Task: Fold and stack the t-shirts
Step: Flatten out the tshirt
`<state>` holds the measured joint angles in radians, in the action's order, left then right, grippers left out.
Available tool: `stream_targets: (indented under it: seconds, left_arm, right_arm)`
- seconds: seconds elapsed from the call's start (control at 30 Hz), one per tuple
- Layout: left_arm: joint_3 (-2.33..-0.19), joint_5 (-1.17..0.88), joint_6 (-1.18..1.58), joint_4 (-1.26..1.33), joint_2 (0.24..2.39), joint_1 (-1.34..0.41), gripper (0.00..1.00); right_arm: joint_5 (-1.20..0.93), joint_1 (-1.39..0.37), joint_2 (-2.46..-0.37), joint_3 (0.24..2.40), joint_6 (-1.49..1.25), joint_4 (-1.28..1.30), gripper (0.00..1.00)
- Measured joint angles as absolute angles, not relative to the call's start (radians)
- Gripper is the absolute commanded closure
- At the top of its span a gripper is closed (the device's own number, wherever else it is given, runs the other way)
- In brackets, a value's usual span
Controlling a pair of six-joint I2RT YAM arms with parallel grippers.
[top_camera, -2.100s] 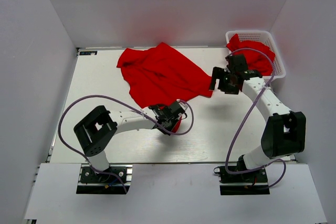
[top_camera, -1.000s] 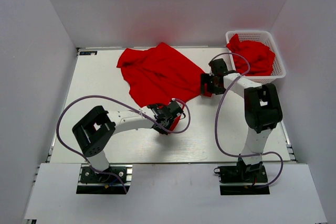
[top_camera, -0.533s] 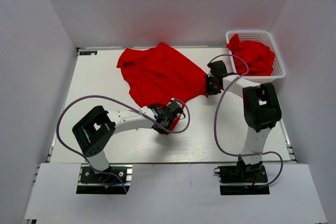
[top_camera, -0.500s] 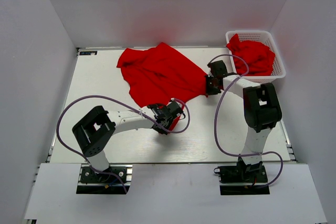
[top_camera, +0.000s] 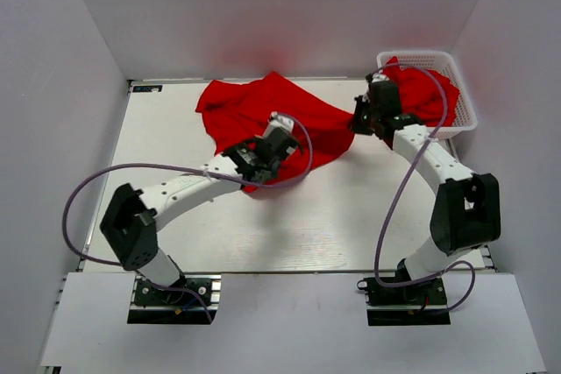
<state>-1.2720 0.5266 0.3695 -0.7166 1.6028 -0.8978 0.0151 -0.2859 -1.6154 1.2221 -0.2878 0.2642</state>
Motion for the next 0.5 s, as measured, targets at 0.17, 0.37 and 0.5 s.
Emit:
stream_targets:
  seconds: [0.17,0.37,0.5]
  left_arm:
    - [-1.39,0.643,0.282,-0.644,1.51,-0.821,1.0]
    - [-1.507,0.738,0.158,-0.556,1.464,-0.722,1.0]
    - [-1.571,0.778,0.049,-0.492,1.445,-0.673,1.0]
  right_arm:
    - [0.102,-0.261,-1.563,1.381,-0.421,0.316,1.0]
    - [0.184,-0.213,-1.575,1.674,-0.532,0.464,1.0]
    - [0.216,-0.18,-1.588,1.885,-0.552,0.54,1.0]
